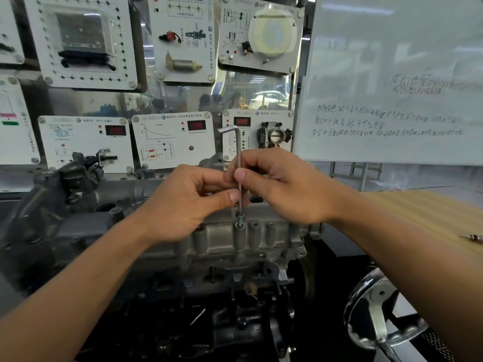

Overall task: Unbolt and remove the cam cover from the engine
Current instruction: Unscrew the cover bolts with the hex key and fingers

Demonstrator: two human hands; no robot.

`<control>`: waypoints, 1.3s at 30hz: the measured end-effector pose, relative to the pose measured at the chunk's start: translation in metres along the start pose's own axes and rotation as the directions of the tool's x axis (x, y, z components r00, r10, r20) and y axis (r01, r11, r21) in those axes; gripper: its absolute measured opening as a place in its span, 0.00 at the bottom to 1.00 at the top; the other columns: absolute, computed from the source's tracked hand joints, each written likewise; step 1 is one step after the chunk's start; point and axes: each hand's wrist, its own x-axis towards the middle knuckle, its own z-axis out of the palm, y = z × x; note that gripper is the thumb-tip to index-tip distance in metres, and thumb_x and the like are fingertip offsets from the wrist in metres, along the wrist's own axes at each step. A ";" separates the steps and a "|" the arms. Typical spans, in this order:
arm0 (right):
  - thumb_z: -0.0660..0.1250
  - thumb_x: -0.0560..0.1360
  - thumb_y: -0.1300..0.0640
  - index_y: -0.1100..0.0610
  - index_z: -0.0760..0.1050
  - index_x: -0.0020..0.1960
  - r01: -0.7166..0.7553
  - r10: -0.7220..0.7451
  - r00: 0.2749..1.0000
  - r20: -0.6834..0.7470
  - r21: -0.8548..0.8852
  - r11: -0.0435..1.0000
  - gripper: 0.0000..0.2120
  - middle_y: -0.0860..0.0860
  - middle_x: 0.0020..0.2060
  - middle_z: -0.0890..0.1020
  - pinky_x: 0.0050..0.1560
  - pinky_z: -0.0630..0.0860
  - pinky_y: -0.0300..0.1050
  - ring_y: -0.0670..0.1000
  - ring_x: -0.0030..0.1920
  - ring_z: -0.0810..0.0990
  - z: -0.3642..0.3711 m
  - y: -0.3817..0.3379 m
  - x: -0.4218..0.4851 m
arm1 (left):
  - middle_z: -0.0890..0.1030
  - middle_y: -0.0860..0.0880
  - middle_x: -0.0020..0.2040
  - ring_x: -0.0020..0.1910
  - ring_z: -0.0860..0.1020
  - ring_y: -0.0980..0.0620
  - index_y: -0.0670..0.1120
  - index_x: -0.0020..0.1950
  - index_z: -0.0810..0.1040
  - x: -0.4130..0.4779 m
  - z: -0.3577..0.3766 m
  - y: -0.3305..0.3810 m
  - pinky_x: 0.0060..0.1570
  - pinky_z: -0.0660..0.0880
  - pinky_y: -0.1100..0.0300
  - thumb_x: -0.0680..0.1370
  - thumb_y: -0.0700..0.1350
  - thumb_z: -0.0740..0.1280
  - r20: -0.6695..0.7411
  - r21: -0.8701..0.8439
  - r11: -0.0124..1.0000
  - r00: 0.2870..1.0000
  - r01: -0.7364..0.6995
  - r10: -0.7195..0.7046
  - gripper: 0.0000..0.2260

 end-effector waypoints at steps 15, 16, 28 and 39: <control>0.59 0.83 0.61 0.62 0.78 0.47 0.047 -0.041 0.988 -0.150 0.034 0.998 0.11 0.43 0.31 0.75 0.41 0.73 0.46 0.43 0.34 0.73 0.005 -0.026 0.017 | 0.87 0.54 0.40 0.42 0.85 0.59 0.51 0.44 0.86 -0.003 0.014 0.006 0.45 0.77 0.71 0.74 0.41 0.76 -0.038 0.154 0.983 0.995 0.099 -0.094 0.05; 0.59 0.83 0.61 0.61 0.78 0.46 0.053 -0.047 0.987 -0.155 0.036 0.998 0.11 0.42 0.30 0.74 0.42 0.73 0.47 0.43 0.34 0.73 0.006 -0.028 0.018 | 0.87 0.54 0.40 0.41 0.85 0.58 0.50 0.43 0.87 -0.004 0.014 0.005 0.45 0.77 0.71 0.73 0.41 0.77 -0.050 0.139 0.985 0.995 0.098 -0.091 0.04; 0.61 0.83 0.59 0.65 0.77 0.46 0.067 -0.062 0.992 -0.107 0.042 0.997 0.12 0.53 0.34 0.79 0.42 0.77 0.53 0.53 0.37 0.79 0.028 -0.029 0.026 | 0.87 0.56 0.47 0.47 0.84 0.59 0.51 0.51 0.85 -0.029 -0.028 0.017 0.50 0.77 0.69 0.71 0.49 0.72 -0.053 0.140 0.989 0.998 0.038 -0.031 0.10; 0.61 0.82 0.59 0.65 0.78 0.48 0.091 -0.086 0.995 -0.057 0.094 0.991 0.11 0.57 0.39 0.81 0.47 0.77 0.61 0.56 0.40 0.78 0.051 -0.022 0.038 | 0.86 0.60 0.42 0.43 0.84 0.61 0.56 0.48 0.86 -0.042 -0.059 0.018 0.48 0.74 0.73 0.74 0.53 0.72 -0.046 0.439 0.898 0.999 0.029 -0.009 0.06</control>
